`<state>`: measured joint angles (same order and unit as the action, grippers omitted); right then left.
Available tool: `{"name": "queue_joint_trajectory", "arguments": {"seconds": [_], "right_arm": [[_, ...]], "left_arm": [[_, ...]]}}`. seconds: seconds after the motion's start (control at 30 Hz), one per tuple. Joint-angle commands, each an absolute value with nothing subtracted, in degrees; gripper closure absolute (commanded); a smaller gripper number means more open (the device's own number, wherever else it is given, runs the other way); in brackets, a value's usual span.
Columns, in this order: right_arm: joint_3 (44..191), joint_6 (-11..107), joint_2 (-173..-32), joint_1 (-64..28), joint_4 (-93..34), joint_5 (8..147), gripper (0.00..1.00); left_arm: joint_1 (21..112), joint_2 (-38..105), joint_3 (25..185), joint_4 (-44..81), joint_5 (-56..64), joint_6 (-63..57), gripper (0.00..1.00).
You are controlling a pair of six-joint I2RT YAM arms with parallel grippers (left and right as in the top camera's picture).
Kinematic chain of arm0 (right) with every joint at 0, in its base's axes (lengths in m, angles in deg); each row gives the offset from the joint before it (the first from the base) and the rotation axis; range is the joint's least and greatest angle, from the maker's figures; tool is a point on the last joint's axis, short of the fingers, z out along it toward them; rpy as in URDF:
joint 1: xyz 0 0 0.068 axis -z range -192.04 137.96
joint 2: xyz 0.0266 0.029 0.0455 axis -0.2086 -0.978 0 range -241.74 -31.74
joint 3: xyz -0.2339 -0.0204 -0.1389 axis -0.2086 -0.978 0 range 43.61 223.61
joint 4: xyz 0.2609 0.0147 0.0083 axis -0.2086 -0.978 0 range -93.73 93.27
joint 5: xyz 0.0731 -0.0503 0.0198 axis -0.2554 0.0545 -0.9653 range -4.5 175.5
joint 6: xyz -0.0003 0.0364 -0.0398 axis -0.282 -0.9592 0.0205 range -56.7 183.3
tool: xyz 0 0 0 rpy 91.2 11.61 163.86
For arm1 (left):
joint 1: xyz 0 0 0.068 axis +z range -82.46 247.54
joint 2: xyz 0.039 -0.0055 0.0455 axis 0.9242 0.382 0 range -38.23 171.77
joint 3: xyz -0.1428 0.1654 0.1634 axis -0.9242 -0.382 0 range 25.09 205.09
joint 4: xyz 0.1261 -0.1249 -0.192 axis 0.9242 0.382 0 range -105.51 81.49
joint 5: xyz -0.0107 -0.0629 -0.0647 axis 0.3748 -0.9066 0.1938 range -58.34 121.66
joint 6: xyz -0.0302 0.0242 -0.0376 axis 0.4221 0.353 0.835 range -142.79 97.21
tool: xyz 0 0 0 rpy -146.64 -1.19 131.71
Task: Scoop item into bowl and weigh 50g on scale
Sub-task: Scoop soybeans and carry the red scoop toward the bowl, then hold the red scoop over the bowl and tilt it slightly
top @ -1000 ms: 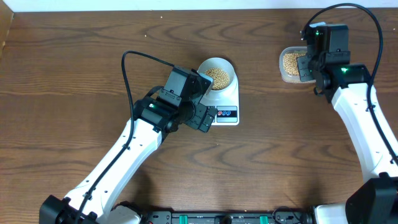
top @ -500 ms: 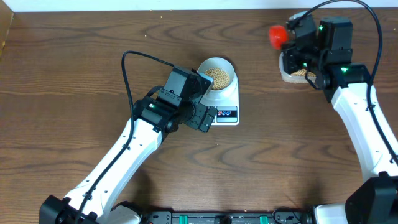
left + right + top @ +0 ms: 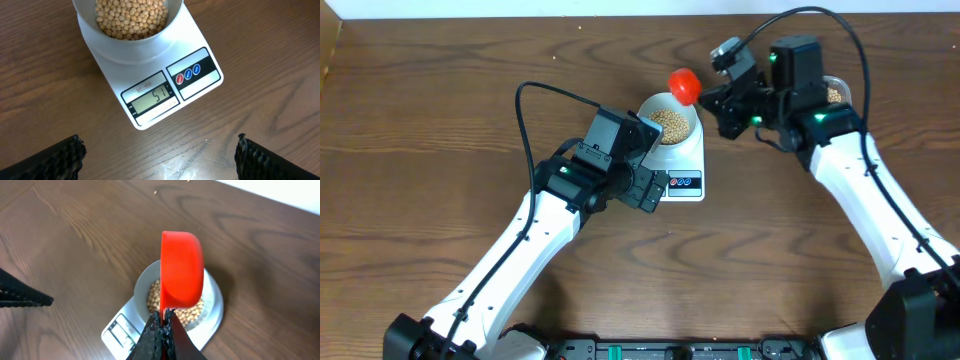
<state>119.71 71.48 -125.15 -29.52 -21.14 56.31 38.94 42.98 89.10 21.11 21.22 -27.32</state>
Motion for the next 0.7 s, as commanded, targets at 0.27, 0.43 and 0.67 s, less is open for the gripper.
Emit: {"name": "queue_joint_trajectory", "arguments": {"seconds": [0.27,0.43,0.67], "right_arm": [[119.71,71.07,-130.7,-37.74,-22.03,74.7,0.99],[119.71,71.07,-133.56,-38.39,-19.78,75.11,0.99],[119.71,71.07,-135.57,-38.39,-18.34,75.09,0.99]], "left_arm": [[39.25,42.46,89.16,21.11,20.72,-27.72,0.02],[39.25,42.46,89.16,21.09,20.72,-27.7,0.02],[39.25,42.46,89.16,21.09,20.72,-27.7,0.02]]}}
